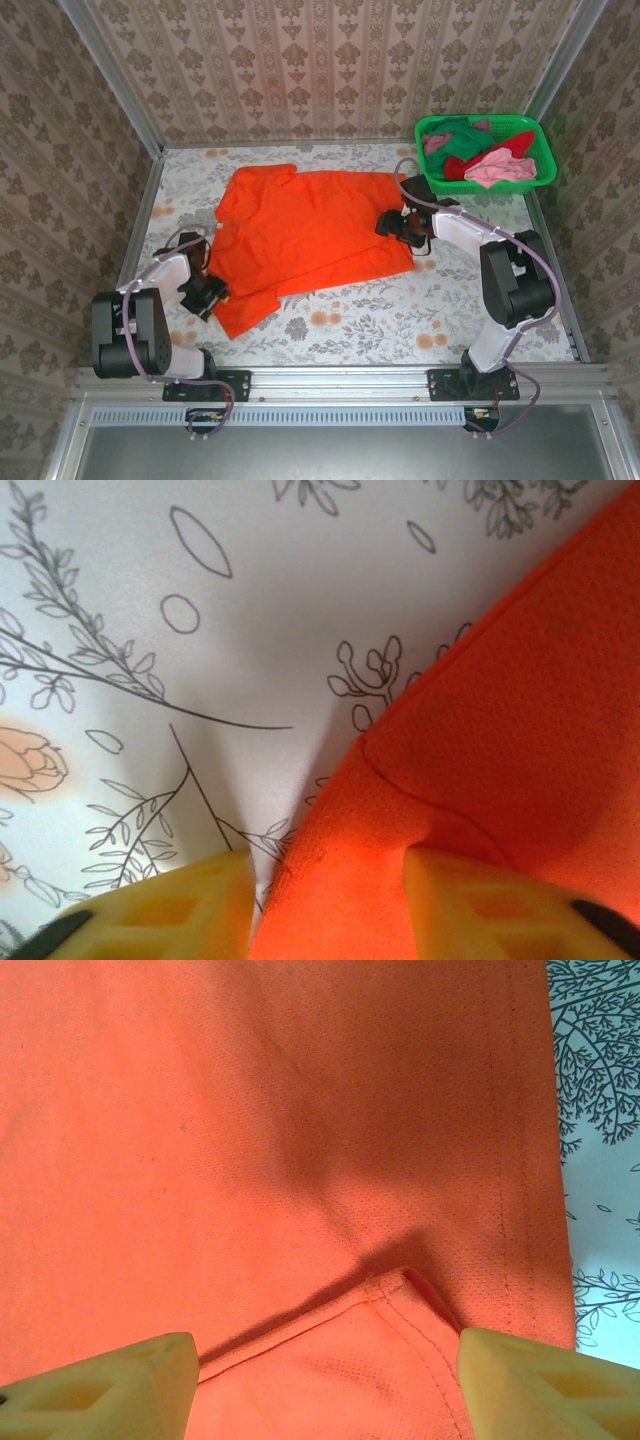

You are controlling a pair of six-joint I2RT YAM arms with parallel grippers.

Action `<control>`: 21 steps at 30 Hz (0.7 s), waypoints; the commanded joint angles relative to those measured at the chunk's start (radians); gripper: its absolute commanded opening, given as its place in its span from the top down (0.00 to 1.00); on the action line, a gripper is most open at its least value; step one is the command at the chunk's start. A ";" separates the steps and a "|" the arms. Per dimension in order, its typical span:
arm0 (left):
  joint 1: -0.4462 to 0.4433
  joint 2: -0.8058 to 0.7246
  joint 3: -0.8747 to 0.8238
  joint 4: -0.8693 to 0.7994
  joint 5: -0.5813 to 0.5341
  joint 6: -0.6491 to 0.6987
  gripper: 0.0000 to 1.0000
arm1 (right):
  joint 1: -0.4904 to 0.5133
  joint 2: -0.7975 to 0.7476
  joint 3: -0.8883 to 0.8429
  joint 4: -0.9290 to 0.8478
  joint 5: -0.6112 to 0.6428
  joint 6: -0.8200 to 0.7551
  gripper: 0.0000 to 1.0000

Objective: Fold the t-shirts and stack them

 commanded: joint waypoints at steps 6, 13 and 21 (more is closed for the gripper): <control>0.001 0.020 -0.029 0.081 -0.011 0.021 0.99 | 0.006 -0.084 -0.017 -0.069 0.062 -0.001 0.31; 0.001 -0.065 -0.033 0.038 0.001 0.022 1.00 | -0.019 -0.213 -0.137 -0.146 0.161 0.145 0.35; 0.001 -0.140 -0.035 0.002 0.037 0.034 1.00 | 0.047 -0.104 -0.006 -0.232 0.132 0.128 0.39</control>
